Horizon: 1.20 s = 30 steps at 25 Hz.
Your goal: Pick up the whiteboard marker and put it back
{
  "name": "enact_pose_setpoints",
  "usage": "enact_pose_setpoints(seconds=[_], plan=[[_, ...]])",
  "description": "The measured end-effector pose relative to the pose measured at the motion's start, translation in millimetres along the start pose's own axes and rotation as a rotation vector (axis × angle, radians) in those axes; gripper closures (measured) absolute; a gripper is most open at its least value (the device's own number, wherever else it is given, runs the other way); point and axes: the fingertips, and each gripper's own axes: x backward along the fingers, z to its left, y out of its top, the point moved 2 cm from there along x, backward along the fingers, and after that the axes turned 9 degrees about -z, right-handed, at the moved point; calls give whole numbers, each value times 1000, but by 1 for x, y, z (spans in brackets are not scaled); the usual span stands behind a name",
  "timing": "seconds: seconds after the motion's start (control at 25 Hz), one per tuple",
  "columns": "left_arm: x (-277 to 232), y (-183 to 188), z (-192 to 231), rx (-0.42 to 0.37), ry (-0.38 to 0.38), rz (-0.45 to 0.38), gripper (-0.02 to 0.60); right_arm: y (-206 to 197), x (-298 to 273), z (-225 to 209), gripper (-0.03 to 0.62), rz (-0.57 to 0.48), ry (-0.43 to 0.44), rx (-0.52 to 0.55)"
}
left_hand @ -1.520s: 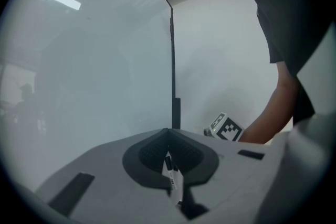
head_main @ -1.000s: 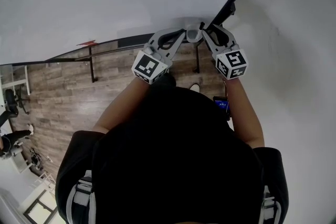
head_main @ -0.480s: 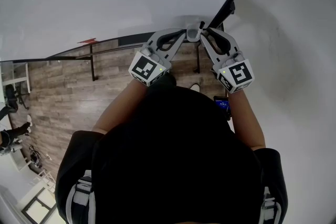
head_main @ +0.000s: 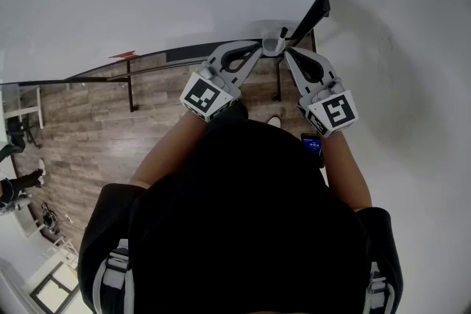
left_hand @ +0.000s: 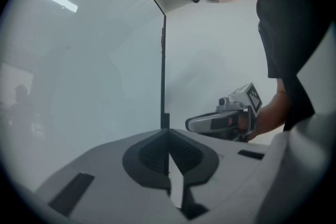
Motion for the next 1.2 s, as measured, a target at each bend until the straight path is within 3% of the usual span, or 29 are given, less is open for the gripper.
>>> enact_pose_setpoints(seconds=[0.16, 1.2], plan=[[3, -5, -2, -3, -1, 30, 578, 2, 2, 1, 594, -9, -9, 7], [12, 1, -2, -33, 6, 19, 578, 1, 0, 11, 594, -11, 12, -17]])
